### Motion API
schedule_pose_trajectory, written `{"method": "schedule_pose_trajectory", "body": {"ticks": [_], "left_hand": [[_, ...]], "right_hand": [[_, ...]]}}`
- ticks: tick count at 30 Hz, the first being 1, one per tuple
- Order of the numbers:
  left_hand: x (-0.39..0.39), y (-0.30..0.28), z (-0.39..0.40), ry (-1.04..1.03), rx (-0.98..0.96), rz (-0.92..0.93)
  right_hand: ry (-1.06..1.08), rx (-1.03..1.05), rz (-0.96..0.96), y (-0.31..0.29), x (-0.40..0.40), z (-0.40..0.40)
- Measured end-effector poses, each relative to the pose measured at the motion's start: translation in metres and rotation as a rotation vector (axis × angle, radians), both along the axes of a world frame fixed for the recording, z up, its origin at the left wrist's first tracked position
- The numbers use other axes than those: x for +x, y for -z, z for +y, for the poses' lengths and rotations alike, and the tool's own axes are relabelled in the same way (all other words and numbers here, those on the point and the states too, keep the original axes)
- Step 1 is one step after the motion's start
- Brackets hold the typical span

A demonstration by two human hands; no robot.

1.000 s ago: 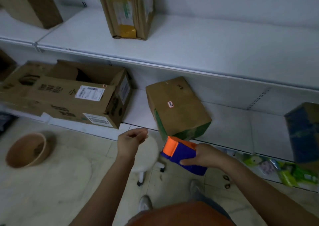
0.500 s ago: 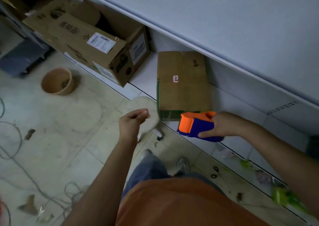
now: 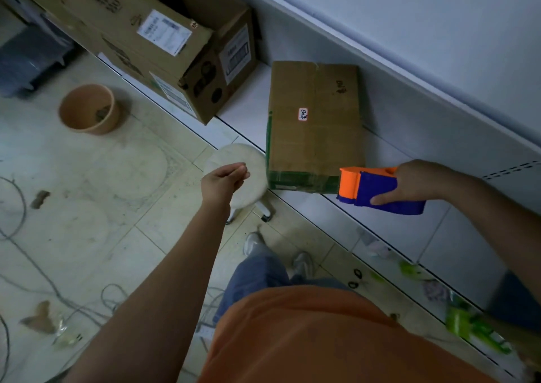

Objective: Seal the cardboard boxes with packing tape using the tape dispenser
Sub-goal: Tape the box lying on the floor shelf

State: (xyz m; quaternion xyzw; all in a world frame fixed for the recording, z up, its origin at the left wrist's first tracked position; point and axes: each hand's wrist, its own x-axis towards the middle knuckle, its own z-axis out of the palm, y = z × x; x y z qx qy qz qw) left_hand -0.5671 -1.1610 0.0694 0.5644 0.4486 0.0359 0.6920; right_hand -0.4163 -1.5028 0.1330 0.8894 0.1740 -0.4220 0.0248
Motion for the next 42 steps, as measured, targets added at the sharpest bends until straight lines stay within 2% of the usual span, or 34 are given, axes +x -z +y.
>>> {"method": "schedule_pose_trajectory", "body": {"ticks": [15,19,23,26,28,29,32,34,36,38,40,42], "left_hand": [[0.022,0.043,-0.007,-0.084,-0.129,0.096],[0.033,0.048,-0.021,-0.107,-0.17,0.178],[0.054,0.057,-0.031,-0.082,-0.133,0.269],[0.055,0.064,-0.022,0.022,-0.137,0.441],[0.049,0.067,-0.016,0.07,-0.016,0.546],[0.046,0.065,-0.015,0.063,0.125,0.529],[0.037,0.037,-0.027,0.12,0.681,0.219],[0.033,0.017,-0.038,0.298,0.939,-0.02],[0.031,0.011,-0.046,0.588,1.108,-0.205],[0.033,0.018,-0.051,0.824,1.224,-0.289],[0.036,0.023,-0.054,0.909,1.329,-0.311],[0.036,0.026,-0.055,0.899,1.384,-0.323]], "right_hand": [[0.0,-0.088,0.084,0.007,0.018,0.02],[0.016,-0.093,0.107,0.009,0.02,0.02],[0.012,-0.101,0.1,0.011,0.022,0.019],[0.046,-0.087,0.12,0.012,0.022,0.014],[0.04,-0.083,0.108,0.013,0.021,0.013],[0.03,-0.08,0.095,0.014,0.021,0.012],[0.017,-0.07,0.074,0.015,0.019,0.013],[0.013,-0.067,0.068,0.014,0.018,0.012],[0.017,-0.055,0.067,0.014,0.018,0.011],[0.017,-0.044,0.068,0.013,0.018,0.01],[0.01,-0.043,0.063,0.014,0.017,0.011],[-0.006,-0.049,0.049,0.014,0.015,0.011]]}}
